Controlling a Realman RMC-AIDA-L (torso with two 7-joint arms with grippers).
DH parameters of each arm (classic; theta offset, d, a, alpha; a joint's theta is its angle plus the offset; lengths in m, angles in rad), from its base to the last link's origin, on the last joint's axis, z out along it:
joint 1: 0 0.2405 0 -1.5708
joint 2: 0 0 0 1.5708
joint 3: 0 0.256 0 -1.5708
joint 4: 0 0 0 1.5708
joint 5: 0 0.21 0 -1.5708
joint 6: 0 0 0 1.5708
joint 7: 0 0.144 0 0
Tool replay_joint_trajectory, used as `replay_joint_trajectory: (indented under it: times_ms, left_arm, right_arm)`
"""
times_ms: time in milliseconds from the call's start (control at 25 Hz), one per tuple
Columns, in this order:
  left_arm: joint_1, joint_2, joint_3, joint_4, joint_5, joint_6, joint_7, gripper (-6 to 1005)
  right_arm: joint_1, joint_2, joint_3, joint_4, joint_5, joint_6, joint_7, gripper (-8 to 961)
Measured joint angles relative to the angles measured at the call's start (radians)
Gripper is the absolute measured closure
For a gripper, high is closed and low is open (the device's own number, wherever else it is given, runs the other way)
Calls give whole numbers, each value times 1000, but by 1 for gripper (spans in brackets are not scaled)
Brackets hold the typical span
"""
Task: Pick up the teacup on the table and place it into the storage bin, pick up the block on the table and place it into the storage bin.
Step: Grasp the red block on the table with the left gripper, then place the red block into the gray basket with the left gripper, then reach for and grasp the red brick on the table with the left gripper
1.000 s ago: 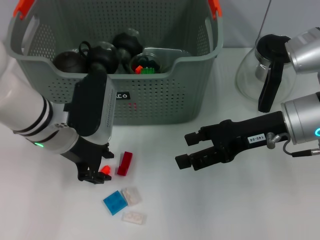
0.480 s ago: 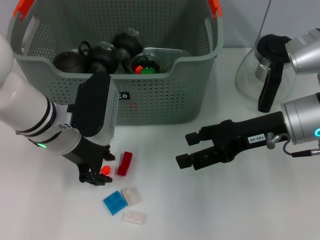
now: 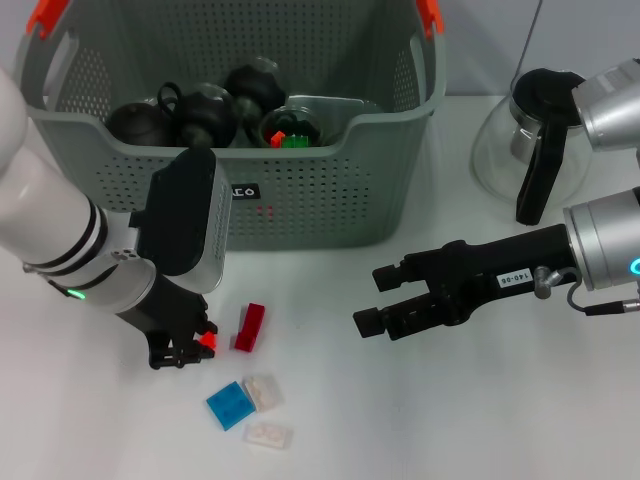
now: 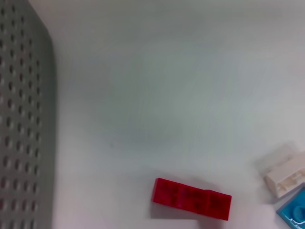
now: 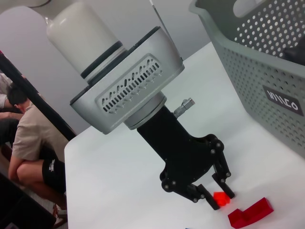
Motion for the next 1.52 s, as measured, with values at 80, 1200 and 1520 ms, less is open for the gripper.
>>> replay_joint_trajectory:
  times_ms: [80,1200,1520]
  left_arm:
    - [0,0,-4,6,-5,9,-1,725]
    - [-248,136,-491,31,-315,-201,-603,769]
    - [-217,114,-490,149,-323,-158,-628,588]
  right_arm:
    - [-1,-1,0,0,0,0,0,22]
    - [-6,-22,-4,2,-14,-10,-8,22]
    - [-9,-23,-5,3,-22,-9,-10,23]
